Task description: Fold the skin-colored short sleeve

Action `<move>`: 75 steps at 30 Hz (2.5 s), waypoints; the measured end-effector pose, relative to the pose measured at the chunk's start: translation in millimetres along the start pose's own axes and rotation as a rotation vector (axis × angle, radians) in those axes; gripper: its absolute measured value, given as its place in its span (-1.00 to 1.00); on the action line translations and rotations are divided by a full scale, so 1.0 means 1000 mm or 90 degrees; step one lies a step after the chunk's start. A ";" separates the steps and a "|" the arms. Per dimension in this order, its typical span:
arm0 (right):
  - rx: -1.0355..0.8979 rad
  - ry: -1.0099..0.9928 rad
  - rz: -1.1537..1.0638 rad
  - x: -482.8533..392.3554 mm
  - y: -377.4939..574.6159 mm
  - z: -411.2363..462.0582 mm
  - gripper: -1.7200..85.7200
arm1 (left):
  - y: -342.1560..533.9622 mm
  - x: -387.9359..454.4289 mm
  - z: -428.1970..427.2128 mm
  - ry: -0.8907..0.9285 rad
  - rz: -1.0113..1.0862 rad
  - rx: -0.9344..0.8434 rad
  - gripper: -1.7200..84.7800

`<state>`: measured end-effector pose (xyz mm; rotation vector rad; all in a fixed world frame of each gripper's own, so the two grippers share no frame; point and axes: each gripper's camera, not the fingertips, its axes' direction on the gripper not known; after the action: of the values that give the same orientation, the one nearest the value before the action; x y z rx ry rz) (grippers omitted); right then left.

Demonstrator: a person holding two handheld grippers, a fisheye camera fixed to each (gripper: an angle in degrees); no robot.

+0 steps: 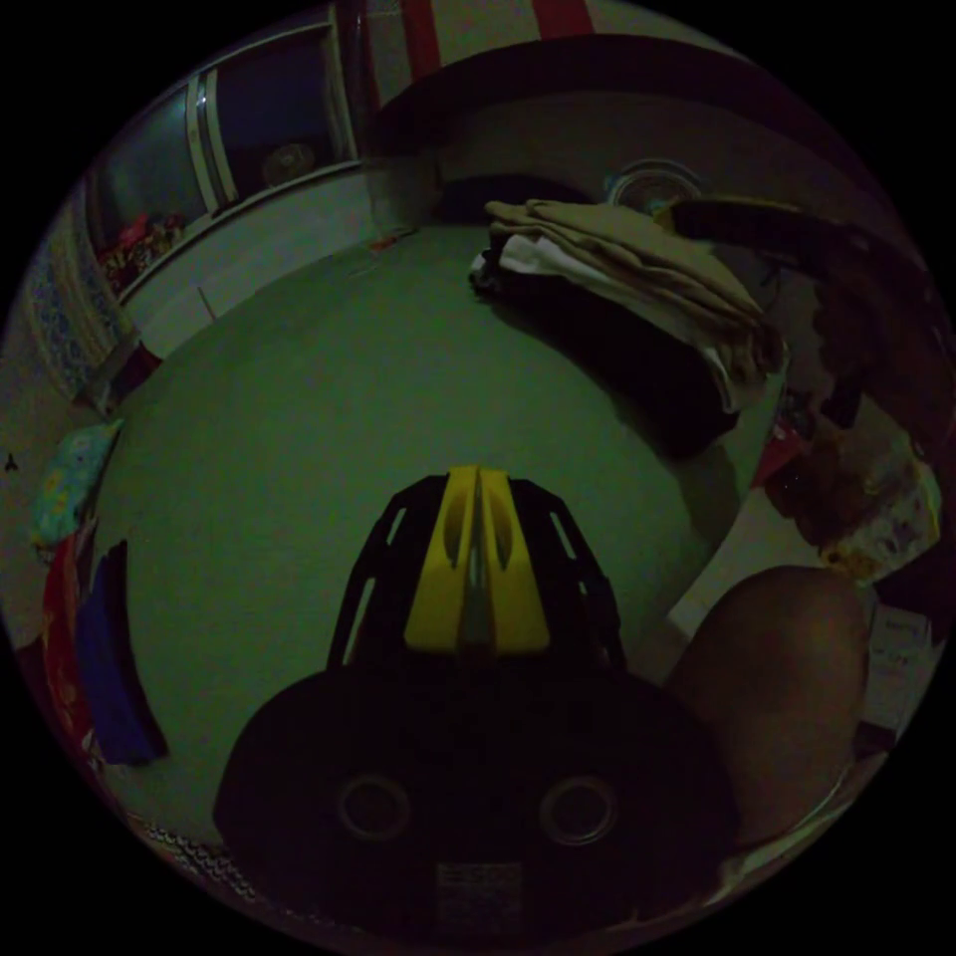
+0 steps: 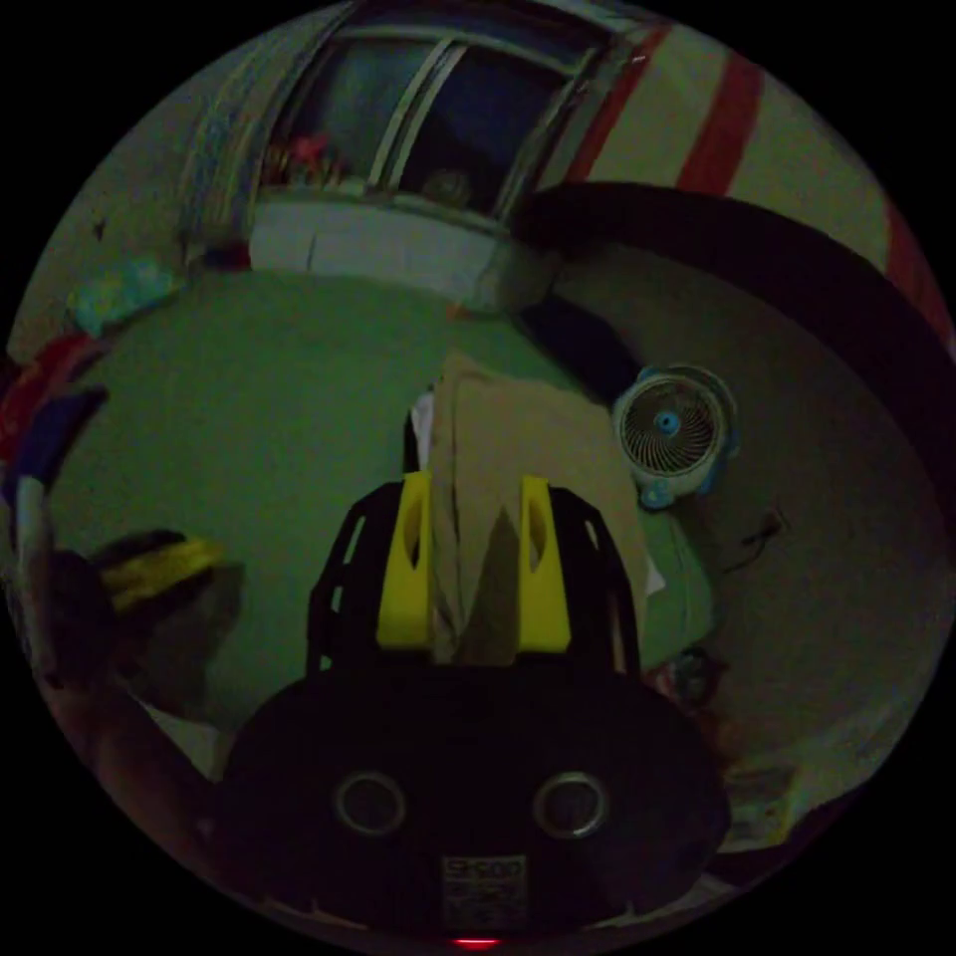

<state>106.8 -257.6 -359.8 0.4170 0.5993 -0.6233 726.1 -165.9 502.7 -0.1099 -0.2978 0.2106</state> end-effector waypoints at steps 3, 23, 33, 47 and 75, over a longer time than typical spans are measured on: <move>-0.025 -0.014 -0.016 -0.011 -0.008 0.018 -0.72 | 0.007 -0.010 0.000 0.003 -0.009 0.001 -0.97; -0.021 -0.180 0.035 -0.009 -0.099 0.008 -0.98 | 0.073 -0.119 -0.008 -0.044 -0.053 -0.045 -0.96; -0.039 -0.272 -0.035 -0.111 -0.133 0.017 -0.98 | 0.110 -0.173 -0.034 -0.070 -0.111 -0.036 -0.96; -0.067 -0.527 -0.071 -0.283 -0.173 0.017 -0.98 | 0.195 -0.287 -0.097 -0.277 -0.454 -0.069 -0.96; -0.192 -0.158 -0.088 -0.101 -0.081 0.125 -0.98 | 0.157 -0.291 -0.096 -0.144 -0.267 -0.114 -0.96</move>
<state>37.3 -341.6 -216.6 0.0130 0.4766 -0.6920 453.5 -85.3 308.7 -0.1979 -0.5560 -0.2228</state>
